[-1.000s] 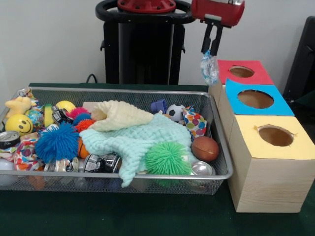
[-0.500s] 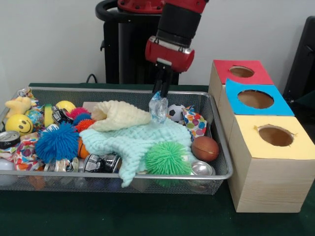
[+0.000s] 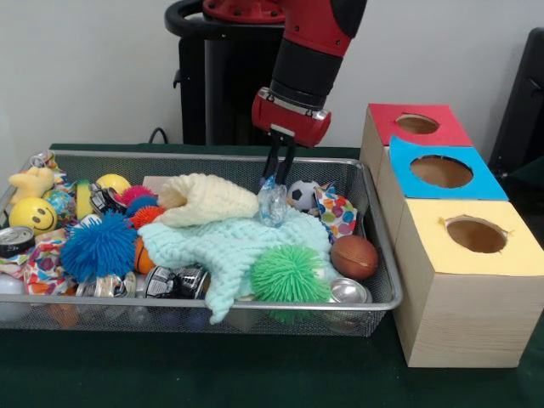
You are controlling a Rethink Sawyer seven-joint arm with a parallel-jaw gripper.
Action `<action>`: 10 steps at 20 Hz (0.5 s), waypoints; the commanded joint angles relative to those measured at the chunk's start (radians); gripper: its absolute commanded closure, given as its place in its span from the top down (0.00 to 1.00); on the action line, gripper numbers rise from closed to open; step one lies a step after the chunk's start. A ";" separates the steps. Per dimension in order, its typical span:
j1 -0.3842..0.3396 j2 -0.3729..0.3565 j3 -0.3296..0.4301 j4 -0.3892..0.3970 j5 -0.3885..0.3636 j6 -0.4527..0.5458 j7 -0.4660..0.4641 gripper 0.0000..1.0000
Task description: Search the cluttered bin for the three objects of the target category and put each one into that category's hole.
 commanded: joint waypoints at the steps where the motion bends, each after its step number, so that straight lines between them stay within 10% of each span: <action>1: -0.009 -0.008 0.053 -0.068 -0.007 0.088 0.093 0.00; 10: -0.008 -0.051 0.051 -0.012 -0.035 0.086 0.093 0.00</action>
